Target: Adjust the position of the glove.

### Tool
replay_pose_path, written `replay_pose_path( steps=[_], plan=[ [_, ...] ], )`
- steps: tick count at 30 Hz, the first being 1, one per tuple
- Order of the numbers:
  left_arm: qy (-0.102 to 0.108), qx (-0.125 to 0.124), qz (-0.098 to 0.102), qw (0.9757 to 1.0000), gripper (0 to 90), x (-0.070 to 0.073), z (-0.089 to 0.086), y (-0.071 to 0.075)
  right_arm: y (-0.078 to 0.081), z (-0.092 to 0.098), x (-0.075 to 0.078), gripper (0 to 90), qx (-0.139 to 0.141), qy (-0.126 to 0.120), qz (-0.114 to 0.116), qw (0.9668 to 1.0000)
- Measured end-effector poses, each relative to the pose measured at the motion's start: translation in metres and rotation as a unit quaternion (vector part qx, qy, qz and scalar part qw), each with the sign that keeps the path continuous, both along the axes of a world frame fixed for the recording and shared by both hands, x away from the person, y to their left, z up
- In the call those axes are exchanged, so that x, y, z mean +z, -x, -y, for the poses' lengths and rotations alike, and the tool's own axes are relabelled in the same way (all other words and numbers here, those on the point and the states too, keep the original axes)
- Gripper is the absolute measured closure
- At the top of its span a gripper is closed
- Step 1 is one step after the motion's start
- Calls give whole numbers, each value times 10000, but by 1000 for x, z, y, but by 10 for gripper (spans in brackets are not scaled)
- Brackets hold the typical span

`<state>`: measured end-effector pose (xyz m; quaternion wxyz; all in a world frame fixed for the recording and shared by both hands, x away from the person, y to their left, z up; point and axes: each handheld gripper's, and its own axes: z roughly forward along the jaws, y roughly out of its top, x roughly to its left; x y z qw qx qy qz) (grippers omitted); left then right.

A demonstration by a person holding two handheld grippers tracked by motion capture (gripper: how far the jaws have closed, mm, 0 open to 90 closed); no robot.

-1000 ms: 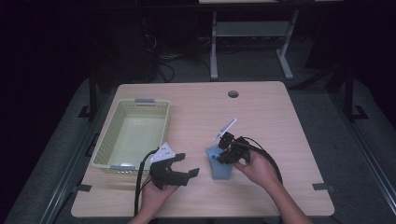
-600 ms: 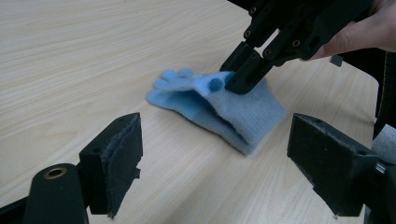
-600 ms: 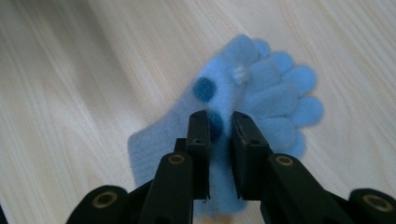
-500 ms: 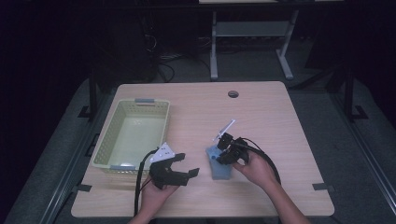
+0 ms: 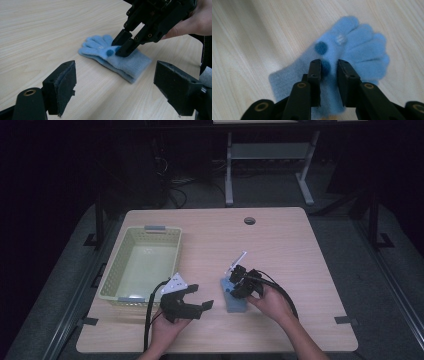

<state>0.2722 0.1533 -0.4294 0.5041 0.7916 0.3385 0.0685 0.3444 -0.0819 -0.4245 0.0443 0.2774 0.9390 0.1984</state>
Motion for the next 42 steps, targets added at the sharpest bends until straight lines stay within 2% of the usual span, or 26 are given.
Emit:
replay_pose_path(
  steps=[6, 11, 14, 18, 21, 29, 34, 38, 40, 42],
  plan=[
    [-1, 14, -14, 10000, 180, -1, 0, 0, 1, 5, 7, 664, -122, -197, 63, 9997],
    [1, 12, -28, 10000, 181, -1, 1, 0, 2, 8, 11, 764, -198, -402, 75, 9990],
    [-25, -20, -45, 10000, 198, -2, 1, -1, 1, 5, 7, 795, -188, -387, -15, 9991],
    [8, -40, -61, 10000, 202, -3, 3, 0, -1, 3, -9, 813, -213, -292, -212, 9991],
    [-8, -80, -71, 9999, 210, -3, 4, 1, -2, 6, -12, 802, -344, -533, -295, 9976],
    [-2, -121, -114, 9999, 224, -4, 4, 0, 2, 12, -5, 664, -455, -784, -187, 9957],
    [57, -110, -229, 9997, 232, -6, 5, -1, 4, 19, -1, 519, -664, -1046, -230, 9920],
    [136, -90, -412, 9990, 232, -7, 7, -2, 9, 26, 2, 453, -816, -1167, -165, 9897],
    [171, -64, -469, 9987, 232, -7, 7, -3, 11, 31, 1, 408, -935, -1241, -126, 9878],
    [203, -55, -567, 9982, 232, -7, 10, -3, 12, 36, -1, 394, -1078, -1355, -181, 9847]
  ],
)
